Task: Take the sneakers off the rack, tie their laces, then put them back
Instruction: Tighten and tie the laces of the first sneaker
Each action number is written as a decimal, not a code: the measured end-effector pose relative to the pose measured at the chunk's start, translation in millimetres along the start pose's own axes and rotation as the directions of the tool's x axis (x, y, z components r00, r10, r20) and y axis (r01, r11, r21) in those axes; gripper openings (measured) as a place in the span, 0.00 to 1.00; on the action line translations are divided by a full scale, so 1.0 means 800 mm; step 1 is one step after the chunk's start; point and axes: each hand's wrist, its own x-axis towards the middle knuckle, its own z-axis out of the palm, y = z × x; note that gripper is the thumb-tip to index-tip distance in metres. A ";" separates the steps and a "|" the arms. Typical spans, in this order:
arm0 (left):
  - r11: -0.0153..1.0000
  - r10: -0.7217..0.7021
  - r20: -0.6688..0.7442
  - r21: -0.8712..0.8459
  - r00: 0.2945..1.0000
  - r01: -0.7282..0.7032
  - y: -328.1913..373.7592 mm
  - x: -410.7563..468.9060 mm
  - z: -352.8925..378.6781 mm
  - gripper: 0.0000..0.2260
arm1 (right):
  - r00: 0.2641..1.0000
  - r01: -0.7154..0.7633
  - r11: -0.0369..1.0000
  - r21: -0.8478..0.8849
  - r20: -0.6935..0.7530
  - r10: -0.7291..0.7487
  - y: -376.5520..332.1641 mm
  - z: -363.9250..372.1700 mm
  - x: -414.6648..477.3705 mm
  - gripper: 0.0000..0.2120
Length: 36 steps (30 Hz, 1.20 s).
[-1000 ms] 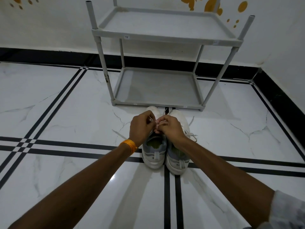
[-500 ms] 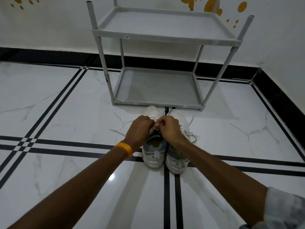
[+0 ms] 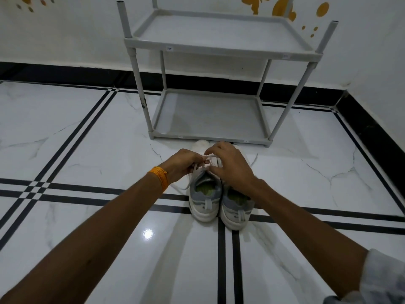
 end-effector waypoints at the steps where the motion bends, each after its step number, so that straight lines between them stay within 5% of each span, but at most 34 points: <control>1: 1.000 0.005 -0.008 0.015 1.000 -0.005 0.000 0.000 0.000 0.06 | 0.998 0.057 0.993 -0.100 0.017 -0.056 -0.004 -0.005 0.003 0.12; 4: 1.000 0.022 -0.007 0.017 1.000 -0.022 0.002 -0.004 -0.004 0.07 | 0.987 0.164 0.944 -0.288 0.049 -0.156 -0.008 -0.010 0.015 0.08; 10: 0.993 0.067 -0.115 -0.093 0.991 -0.078 0.001 -0.010 -0.011 0.10 | 1.000 0.022 0.991 -0.130 0.023 -0.020 0.020 -0.003 0.009 0.08; 13: 0.977 0.198 -0.266 0.130 0.943 -0.168 -0.024 -0.007 -0.036 0.07 | 0.994 -0.055 0.979 -0.196 0.083 0.072 0.055 -0.008 -0.013 0.09; 17: 0.697 0.454 -0.213 0.689 0.865 -0.196 -0.057 -0.005 -0.043 0.04 | 0.983 -0.070 0.950 -0.305 0.139 0.117 0.072 0.000 -0.038 0.08; 21: 0.447 0.564 -0.087 0.868 0.821 -0.215 -0.060 -0.005 -0.035 0.08 | 0.975 -0.133 0.943 -0.304 0.131 0.180 0.063 -0.001 -0.033 0.07; 23: 0.406 0.558 -0.068 0.891 0.827 -0.201 -0.062 -0.005 -0.042 0.06 | 0.969 -0.173 0.944 -0.281 0.125 0.215 0.062 -0.001 -0.031 0.07; 29: 0.491 0.520 -0.234 0.869 0.822 -0.063 -0.072 -0.004 -0.049 0.05 | 0.956 -0.246 0.925 -0.289 0.084 0.281 0.053 0.005 -0.028 0.05; 36: 0.260 0.513 -0.134 0.966 0.848 -0.004 -0.081 -0.001 -0.051 0.04 | 0.958 -0.166 0.868 -0.468 0.133 0.255 0.046 0.002 -0.028 0.06</control>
